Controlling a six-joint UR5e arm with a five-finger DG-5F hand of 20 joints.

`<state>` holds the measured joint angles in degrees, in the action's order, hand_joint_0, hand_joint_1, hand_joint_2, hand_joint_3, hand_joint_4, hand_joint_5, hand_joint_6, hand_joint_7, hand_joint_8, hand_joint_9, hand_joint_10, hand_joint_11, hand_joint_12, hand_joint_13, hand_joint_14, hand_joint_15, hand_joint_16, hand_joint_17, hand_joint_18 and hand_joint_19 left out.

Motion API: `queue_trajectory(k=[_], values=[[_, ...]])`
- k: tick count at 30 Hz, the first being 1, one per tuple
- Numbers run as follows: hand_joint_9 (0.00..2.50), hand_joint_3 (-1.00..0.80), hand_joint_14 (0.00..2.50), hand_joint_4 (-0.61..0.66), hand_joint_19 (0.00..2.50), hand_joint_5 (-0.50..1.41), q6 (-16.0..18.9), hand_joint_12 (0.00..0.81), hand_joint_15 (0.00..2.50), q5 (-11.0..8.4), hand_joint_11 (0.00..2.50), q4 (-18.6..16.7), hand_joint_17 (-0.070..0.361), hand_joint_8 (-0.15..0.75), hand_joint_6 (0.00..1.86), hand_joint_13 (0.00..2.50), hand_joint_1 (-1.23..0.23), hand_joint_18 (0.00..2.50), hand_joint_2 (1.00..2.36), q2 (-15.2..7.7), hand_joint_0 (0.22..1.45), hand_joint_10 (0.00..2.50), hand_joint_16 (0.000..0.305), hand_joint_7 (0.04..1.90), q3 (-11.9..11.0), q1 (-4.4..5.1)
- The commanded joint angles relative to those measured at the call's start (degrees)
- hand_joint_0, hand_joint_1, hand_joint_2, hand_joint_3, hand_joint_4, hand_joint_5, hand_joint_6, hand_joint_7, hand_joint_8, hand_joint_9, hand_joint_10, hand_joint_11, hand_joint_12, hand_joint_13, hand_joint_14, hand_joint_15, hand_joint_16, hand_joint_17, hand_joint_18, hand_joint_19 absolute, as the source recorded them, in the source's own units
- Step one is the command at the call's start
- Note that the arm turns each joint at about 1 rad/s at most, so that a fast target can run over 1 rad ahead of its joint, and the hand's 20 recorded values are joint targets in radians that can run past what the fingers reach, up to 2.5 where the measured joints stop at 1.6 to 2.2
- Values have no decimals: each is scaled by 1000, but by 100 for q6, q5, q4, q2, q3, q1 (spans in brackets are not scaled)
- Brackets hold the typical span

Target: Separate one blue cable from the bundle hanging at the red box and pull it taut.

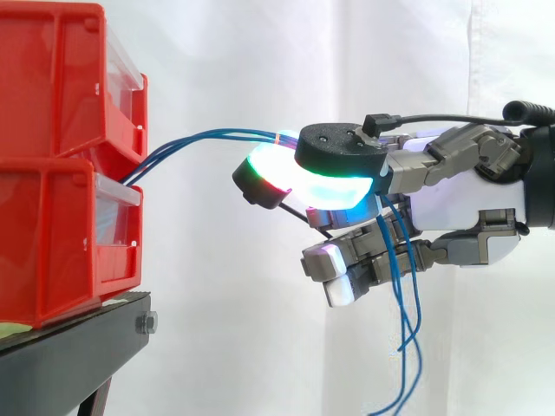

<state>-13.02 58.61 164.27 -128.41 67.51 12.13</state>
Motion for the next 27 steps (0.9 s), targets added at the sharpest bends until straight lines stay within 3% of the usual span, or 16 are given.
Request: queue_trajectory(k=[1, 3, 4, 6, 12, 16, 19, 27], values=[[748, -500, 24, -231, 822, -264, 1, 324, 1336, 1, 1685, 0, 96, 105, 855, 775, -937, 654, 1000, 0, 702, 683, 43, 1045, -1, 0], [760, -500, 23, -198, 858, -262, -8, 336, 1338, 1, 1681, 0, 100, 123, 851, 790, -911, 654, 1000, 0, 580, 698, 44, 1034, -1, 0], [762, -500, 23, -196, 858, -262, 1, 338, 1344, 1, 1675, 0, 100, 123, 851, 793, -906, 655, 1000, 0, 576, 706, 45, 1039, -1, 0], [755, -500, 22, -153, 869, -259, 1, 366, 1337, 1, 1572, 0, 111, 147, 852, 818, -849, 682, 1000, -9, 494, 856, 49, 997, -1, 0], [776, -500, 18, -137, 867, -253, -8, 384, 1331, -8, 1526, 0, 118, 176, 848, 837, -737, 691, 1000, 0, 470, 914, 52, 992, 8, 0], [810, -500, 18, -150, 875, -242, 1, 375, 1329, 1, 1579, 0, 114, 166, 845, 840, -630, 672, 1000, 0, 495, 857, 51, 1010, -1, 0], [848, -500, 21, -186, 900, -236, 1, 341, 1339, -8, 1694, 0, 101, 133, 856, 833, -569, 643, 1000, 0, 600, 710, 45, 1065, 8, 9], [853, -334, 21, -228, 877, -243, 1, 339, 1335, -34, 1621, 0, 100, 133, 902, 855, -765, 667, 1016, 0, 716, 875, 44, 1134, 8, 18]])
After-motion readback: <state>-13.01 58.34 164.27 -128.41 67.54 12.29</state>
